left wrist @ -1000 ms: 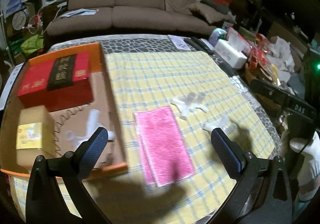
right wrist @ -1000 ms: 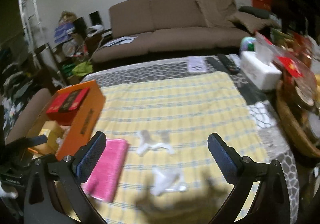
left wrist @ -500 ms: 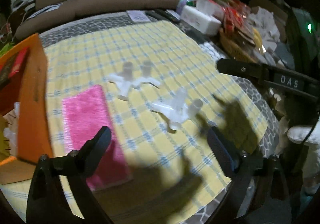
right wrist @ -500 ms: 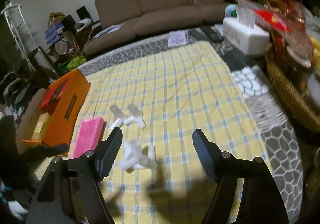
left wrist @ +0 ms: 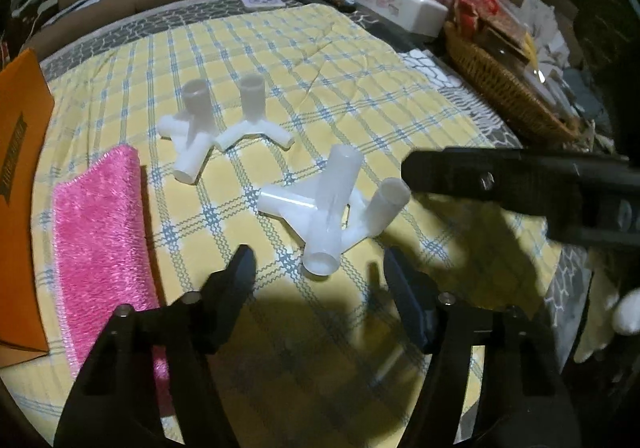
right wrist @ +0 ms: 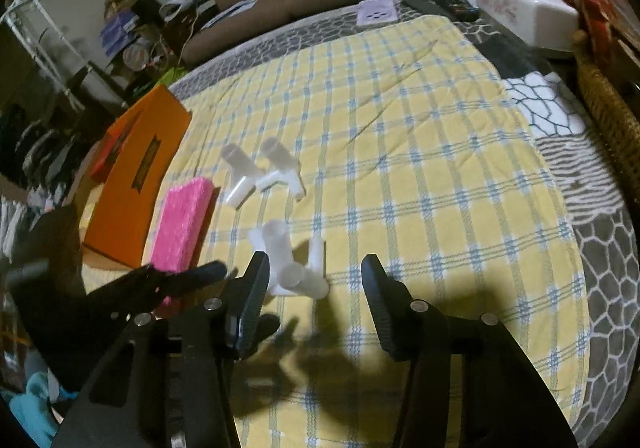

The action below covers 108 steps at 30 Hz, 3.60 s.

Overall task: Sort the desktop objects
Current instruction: 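Grasp another white three-way connector with each gripper, then carry both white connectors over the orange box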

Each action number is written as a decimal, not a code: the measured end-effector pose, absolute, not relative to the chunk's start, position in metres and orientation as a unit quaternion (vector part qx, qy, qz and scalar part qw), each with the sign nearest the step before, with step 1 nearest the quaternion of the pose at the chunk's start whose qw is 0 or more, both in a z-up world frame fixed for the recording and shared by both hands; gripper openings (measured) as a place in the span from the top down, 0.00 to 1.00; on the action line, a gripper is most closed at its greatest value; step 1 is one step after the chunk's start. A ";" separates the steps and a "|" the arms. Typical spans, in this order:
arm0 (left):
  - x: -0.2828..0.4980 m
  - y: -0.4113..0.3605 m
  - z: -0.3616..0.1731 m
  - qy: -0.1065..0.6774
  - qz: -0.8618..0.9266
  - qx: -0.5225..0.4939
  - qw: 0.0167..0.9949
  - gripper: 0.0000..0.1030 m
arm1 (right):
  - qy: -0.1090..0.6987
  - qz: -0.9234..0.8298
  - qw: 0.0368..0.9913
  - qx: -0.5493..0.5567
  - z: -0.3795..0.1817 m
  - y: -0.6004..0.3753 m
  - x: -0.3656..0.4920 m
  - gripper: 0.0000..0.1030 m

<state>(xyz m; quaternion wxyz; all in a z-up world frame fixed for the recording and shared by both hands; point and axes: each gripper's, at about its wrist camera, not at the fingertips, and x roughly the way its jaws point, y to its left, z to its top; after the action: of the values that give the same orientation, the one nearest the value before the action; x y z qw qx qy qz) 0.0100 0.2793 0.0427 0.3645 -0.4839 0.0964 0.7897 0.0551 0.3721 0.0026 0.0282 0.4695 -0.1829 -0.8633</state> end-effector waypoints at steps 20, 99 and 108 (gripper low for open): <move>0.002 0.292 0.037 0.098 0.781 -0.477 0.391 0.84 | -0.157 -0.849 0.036 0.503 -0.027 0.357 0.035 0.76; -0.050 0.209 0.120 0.039 0.823 -0.439 0.359 0.84 | -0.172 -0.894 0.050 0.410 0.055 0.334 0.025 0.83; -0.056 0.145 0.156 0.027 0.842 -0.420 0.336 0.84 | -0.157 -0.903 0.088 0.390 0.082 0.284 0.004 0.83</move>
<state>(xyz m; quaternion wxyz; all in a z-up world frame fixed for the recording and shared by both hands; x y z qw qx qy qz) -0.0557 0.1451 0.1564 0.3360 -0.4202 0.0272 0.8425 0.0043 0.2840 0.0821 0.0884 0.3903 -0.1574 -0.9028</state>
